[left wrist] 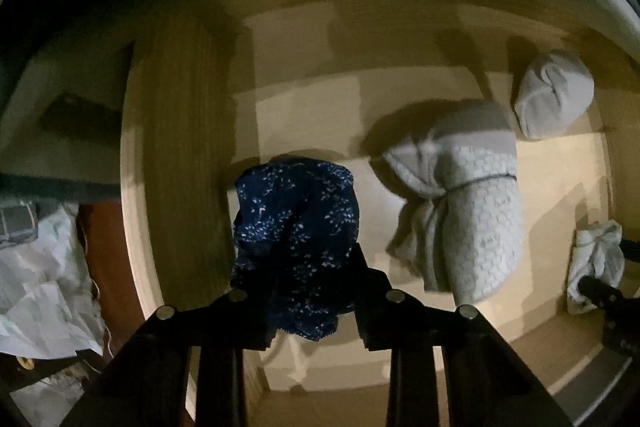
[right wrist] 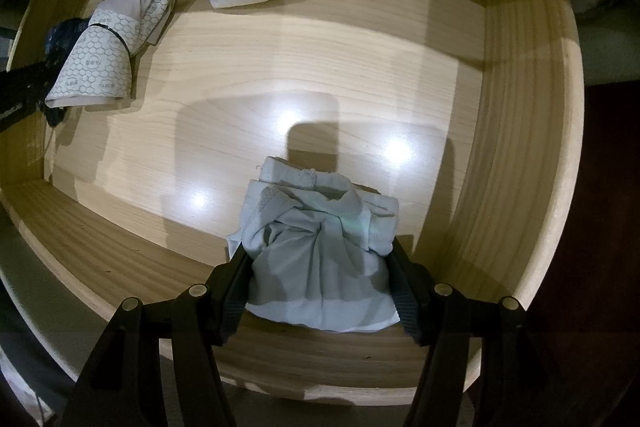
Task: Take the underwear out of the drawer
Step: 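Grasp the navy floral underwear with the left tool while the right tool holds the light blue underwear, then lift the navy floral underwear with the left tool toward the white box, then lower the navy floral underwear into the white box and open the left tool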
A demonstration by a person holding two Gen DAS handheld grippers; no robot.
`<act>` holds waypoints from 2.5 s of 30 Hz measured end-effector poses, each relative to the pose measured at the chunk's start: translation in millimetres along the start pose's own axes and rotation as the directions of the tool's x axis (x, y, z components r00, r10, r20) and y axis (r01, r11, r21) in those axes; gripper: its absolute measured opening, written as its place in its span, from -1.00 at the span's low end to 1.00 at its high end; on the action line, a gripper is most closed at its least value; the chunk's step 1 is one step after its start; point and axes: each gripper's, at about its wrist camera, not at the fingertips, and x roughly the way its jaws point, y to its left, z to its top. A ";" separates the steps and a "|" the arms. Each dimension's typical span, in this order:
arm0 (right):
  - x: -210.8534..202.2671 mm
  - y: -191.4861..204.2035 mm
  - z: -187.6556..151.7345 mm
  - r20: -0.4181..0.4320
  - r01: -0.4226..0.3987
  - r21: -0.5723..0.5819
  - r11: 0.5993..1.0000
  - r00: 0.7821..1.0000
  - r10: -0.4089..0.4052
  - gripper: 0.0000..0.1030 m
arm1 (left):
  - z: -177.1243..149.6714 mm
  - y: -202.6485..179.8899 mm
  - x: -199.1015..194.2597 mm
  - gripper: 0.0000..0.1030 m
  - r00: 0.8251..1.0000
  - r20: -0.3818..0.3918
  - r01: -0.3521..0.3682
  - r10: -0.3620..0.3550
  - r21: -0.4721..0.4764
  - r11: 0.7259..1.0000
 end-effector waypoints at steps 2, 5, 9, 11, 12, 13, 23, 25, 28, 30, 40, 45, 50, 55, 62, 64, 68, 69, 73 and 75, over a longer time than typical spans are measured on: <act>0.0 0.0 0.2 0.000 0.000 0.000 1.000 1.000 0.000 0.16 | -8.8 -0.3 0.7 -0.44 1.000 -0.014 0.014 -0.014 -0.007 1.000; 0.0 0.2 0.3 0.000 0.000 -0.001 1.000 1.000 0.000 0.17 | -16.6 -2.0 0.9 -0.44 0.998 -0.045 0.047 -0.048 -0.015 0.999; 0.1 0.4 0.4 -0.001 0.000 -0.001 1.000 1.000 0.000 0.16 | -29.6 -8.7 1.2 -0.44 0.992 -0.087 0.086 -0.088 -0.017 0.996; 0.0 0.4 0.6 -0.001 0.000 -0.001 1.000 1.000 0.000 0.17 | -35.0 -14.3 1.3 -0.44 0.990 -0.105 0.094 -0.094 -0.008 0.996; 0.1 0.5 0.4 -0.001 0.000 -0.001 1.000 1.000 0.000 0.16 | -37.4 -16.2 1.8 -0.44 0.989 -0.112 0.092 -0.092 -0.006 0.996; 0.1 0.3 0.5 -0.001 0.000 -0.003 1.000 1.000 0.000 0.17 | -40.0 -19.5 2.1 -0.43 0.988 -0.122 0.090 -0.090 0.000 0.996; 0.0 0.6 1.0 -0.002 0.001 -0.003 1.000 1.000 -0.001 0.17 | -42.2 -32.3 4.8 -0.18 0.989 -0.145 0.041 -0.040 0.009 0.999; 0.1 0.7 1.2 -0.003 0.001 -0.003 1.000 1.000 -0.001 0.17 | -43.4 -35.1 5.7 -0.16 0.989 -0.146 0.029 -0.026 0.014 0.999; 0.0 0.6 1.2 -0.002 0.000 -0.005 1.000 1.000 0.000 0.16 | -44.0 -39.6 4.5 -0.17 0.990 -0.140 0.021 -0.020 0.009 1.000; 0.2 0.9 1.1 -0.003 0.001 -0.005 1.000 1.000 -0.001 0.16 | -45.8 -41.3 3.4 -0.35 0.991 -0.133 0.009 -0.008 0.002 1.000; -0.6 0.5 1.6 -0.004 0.001 -0.004 1.000 1.000 -0.001 0.16 | -51.4 -20.1 -7.4 -0.61 0.996 -0.086 0.033 -0.033 -0.011 0.999; -0.6 0.5 1.6 -0.004 0.002 -0.003 1.000 1.000 -0.002 0.16 | -57.8 -20.1 -27.1 -0.61 0.998 -0.036 0.042 -0.042 0.002 0.999; -0.8 0.4 1.8 -0.005 0.002 -0.002 1.000 1.000 -0.002 0.16 | -58.8 -14.0 -55.1 -0.61 0.998 0.032 0.058 -0.058 0.004 0.998; -1.0 -0.2 1.7 -0.005 0.004 0.000 1.000 1.000 -0.004 0.15 | -68.0 -10.5 -83.8 -0.61 0.991 0.112 0.070 -0.069 -0.008 0.998; -1.1 -2.7 0.0 -0.006 0.008 0.000 1.000 1.000 -0.008 0.12 | -72.7 -3.1 -133.7 -0.61 0.972 0.226 0.071 -0.067 -0.009 0.997; -1.2 -2.7 0.2 -0.006 0.008 0.000 1.000 1.000 -0.008 0.12 | -72.2 -1.5 -153.7 -0.61 0.959 0.273 0.076 -0.071 -0.008 0.997; -1.4 -2.6 0.5 -0.007 0.008 0.002 1.000 1.000 -0.008 0.12 | -68.1 5.4 -198.3 -0.61 0.918 0.389 0.089 -0.078 -0.010 0.996; -1.5 -2.7 0.6 -0.007 0.008 0.001 1.000 1.000 -0.008 0.12 | -66.6 6.4 -214.6 -0.61 0.898 0.432 0.092 -0.078 -0.010 0.996; -1.6 -2.7 0.9 -0.007 0.008 0.001 1.000 1.000 -0.008 0.12 | -65.0 9.3 -268.3 -0.61 0.791 0.603 0.118 -0.102 0.013 0.993; -1.7 -2.8 1.1 -0.007 0.008 0.003 1.000 1.000 -0.008 0.12 | -62.3 9.7 -288.0 -0.61 0.738 0.669 0.101 -0.083 0.011 0.995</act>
